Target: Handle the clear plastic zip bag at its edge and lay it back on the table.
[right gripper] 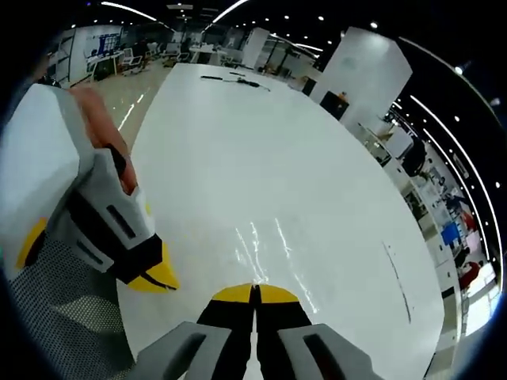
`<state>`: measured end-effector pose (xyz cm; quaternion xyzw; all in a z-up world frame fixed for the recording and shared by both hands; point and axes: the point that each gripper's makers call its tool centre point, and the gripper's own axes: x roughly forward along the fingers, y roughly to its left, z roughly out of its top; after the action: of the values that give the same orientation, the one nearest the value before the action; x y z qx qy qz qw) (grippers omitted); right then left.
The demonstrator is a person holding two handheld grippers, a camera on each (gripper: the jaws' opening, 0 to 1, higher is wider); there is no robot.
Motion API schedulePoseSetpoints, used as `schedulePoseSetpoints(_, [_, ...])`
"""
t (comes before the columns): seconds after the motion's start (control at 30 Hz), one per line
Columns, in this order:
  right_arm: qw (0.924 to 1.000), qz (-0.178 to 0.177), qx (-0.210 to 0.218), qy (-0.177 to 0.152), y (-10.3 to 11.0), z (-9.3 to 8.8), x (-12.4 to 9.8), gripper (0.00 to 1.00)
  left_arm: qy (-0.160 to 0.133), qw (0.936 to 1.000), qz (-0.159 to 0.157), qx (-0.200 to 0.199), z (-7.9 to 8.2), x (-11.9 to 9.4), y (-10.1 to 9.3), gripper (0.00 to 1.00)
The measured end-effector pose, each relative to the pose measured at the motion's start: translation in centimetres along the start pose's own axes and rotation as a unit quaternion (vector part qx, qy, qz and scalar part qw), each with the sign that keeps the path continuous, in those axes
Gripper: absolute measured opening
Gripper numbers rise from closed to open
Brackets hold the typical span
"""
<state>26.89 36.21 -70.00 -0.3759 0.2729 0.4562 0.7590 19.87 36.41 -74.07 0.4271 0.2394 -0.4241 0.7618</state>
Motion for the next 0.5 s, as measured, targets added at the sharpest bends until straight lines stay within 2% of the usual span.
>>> schedulePoseSetpoints(0.13, [0.9999,-0.005,0.010,-0.003,-0.68,0.04,-0.12,0.00,0.000,1.0000,-0.001,0.002,0.03,0.00,-0.17,0.00])
schedulePoseSetpoints(0.5, [0.9999,-0.013,-0.001,-0.004,-1.22,0.63,-0.33,0.00,0.001,0.9999,-0.010,0.009,0.37,0.25,-0.88,0.00])
